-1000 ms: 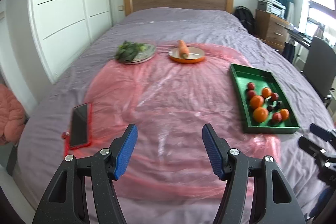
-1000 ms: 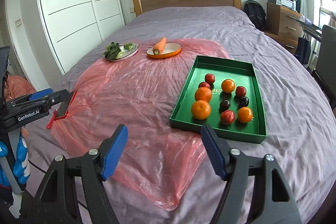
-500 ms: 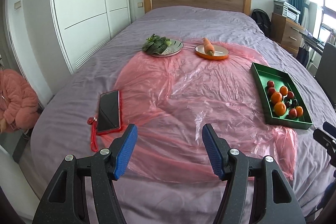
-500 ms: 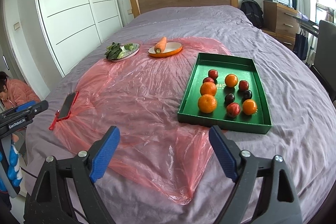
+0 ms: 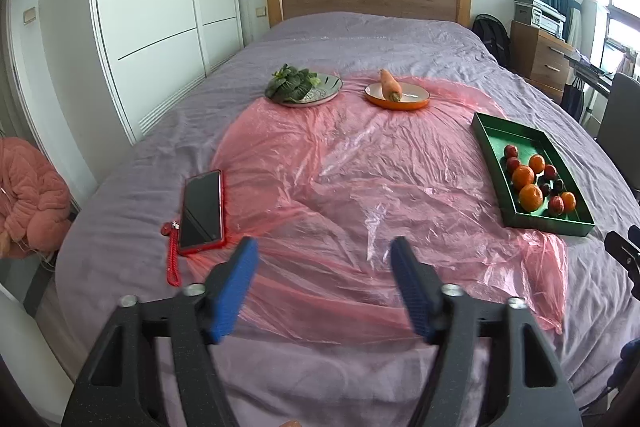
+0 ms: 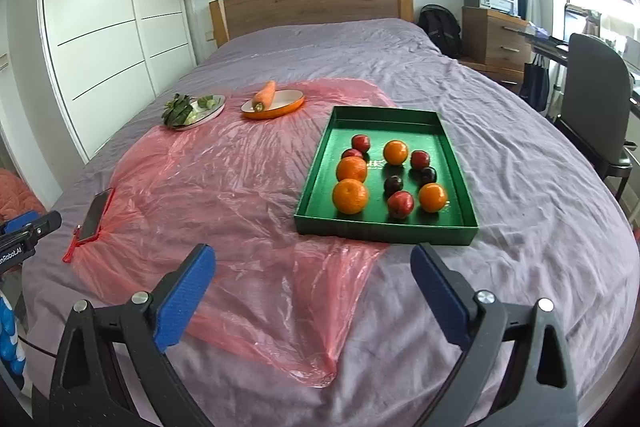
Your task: Organize fruits
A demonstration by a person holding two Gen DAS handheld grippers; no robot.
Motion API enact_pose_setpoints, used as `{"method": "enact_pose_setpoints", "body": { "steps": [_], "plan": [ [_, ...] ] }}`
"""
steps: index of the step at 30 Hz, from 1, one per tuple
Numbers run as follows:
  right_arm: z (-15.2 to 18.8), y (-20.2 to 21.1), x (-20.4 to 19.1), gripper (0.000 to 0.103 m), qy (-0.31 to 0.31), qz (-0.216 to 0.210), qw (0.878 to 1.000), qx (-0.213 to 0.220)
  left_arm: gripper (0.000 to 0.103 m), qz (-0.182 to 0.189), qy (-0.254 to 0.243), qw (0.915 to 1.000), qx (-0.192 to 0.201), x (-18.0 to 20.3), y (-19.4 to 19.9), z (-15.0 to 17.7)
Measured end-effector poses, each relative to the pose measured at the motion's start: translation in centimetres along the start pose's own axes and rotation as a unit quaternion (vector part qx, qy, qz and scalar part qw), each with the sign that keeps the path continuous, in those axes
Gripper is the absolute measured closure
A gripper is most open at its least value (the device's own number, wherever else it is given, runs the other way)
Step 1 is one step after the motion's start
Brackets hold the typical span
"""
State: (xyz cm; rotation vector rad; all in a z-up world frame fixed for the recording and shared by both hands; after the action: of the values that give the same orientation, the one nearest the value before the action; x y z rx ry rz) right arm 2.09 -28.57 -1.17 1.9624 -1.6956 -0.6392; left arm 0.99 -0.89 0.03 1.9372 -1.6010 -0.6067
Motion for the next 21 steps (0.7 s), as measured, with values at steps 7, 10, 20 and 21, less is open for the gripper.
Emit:
{"method": "enact_pose_setpoints", "body": {
  "steps": [7, 10, 20, 21],
  "plan": [
    [0.2, 0.2, 0.8, 0.000, -0.006, 0.012, 1.000, 0.008, 0.001, 0.008, -0.010, 0.9999, 0.002, 0.6, 0.0, 0.1],
    [0.2, 0.1, 0.9, 0.000, -0.008, 0.013, 1.000, 0.010, 0.001, 0.011, -0.008, 0.9999, 0.006, 0.8, 0.2, 0.0],
    [0.3, 0.0, 1.4, 0.000, -0.013, 0.016, 1.000, 0.017, 0.001, 0.030, -0.002, 0.9996, 0.000, 1.3, 0.0, 0.0],
    [0.3, 0.0, 1.5, 0.000, -0.014, 0.016, 1.000, 0.017, 0.001, 0.033, -0.001, 0.9995, -0.001, 1.3, 0.0, 0.0]
  ]
}}
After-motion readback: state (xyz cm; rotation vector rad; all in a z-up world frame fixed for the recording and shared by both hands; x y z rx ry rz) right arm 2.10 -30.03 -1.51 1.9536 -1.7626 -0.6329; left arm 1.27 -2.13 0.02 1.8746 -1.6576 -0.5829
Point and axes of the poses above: each gripper's, at about its wrist camera, not at the fingertips, and y roughly against the way its jaws point, x to its right, z to its underside, the point moved 3 cm from there along -y, roughly the way its jaws point, and after that the axes turned 3 degrees about y, right-handed, at the moved point
